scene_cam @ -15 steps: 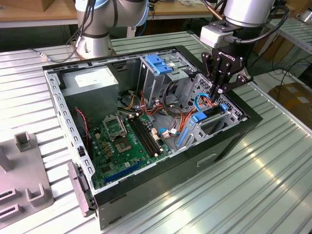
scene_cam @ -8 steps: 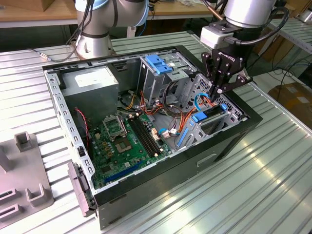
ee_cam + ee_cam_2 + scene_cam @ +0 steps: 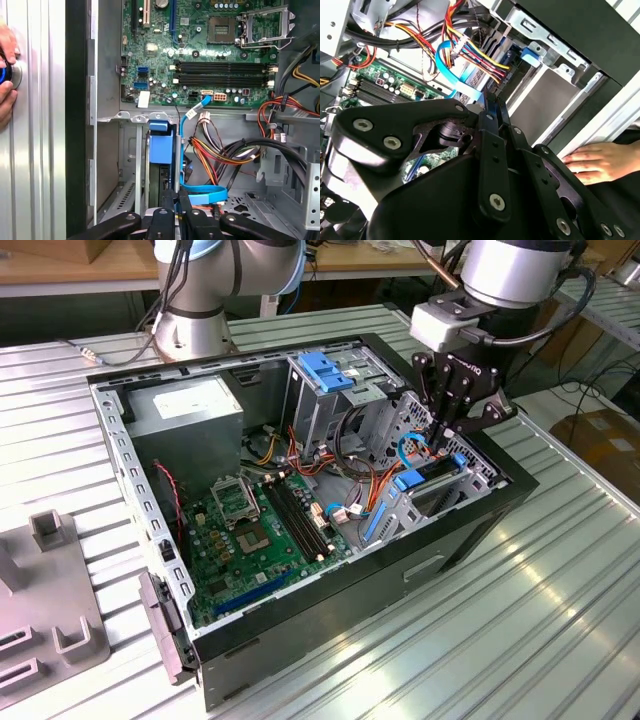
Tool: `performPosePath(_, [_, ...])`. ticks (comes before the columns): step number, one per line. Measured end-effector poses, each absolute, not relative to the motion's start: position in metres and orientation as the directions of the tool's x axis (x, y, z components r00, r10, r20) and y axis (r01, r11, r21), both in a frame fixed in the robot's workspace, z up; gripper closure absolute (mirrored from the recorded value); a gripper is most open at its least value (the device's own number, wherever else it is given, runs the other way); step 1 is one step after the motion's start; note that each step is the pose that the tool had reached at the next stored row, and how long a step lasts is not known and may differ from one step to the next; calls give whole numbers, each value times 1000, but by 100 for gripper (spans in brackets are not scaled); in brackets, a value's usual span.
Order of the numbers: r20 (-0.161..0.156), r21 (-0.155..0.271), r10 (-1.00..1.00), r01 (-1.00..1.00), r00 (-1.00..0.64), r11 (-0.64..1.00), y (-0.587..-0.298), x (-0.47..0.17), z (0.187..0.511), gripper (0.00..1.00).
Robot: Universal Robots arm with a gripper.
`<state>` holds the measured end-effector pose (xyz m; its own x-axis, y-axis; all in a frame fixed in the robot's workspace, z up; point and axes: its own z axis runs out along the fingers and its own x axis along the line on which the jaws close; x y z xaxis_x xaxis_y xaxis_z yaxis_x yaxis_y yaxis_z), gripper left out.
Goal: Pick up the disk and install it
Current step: 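Insert the second disk wire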
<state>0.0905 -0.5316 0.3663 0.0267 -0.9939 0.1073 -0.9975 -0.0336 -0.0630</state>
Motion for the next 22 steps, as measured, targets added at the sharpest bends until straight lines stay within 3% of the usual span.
performPosePath(15, [80,-98,-996,-994,35,-43,-545,83,360,84])
performPosePath(22, [79,-147,-996,-988,38,-49,-546,76,359,84])
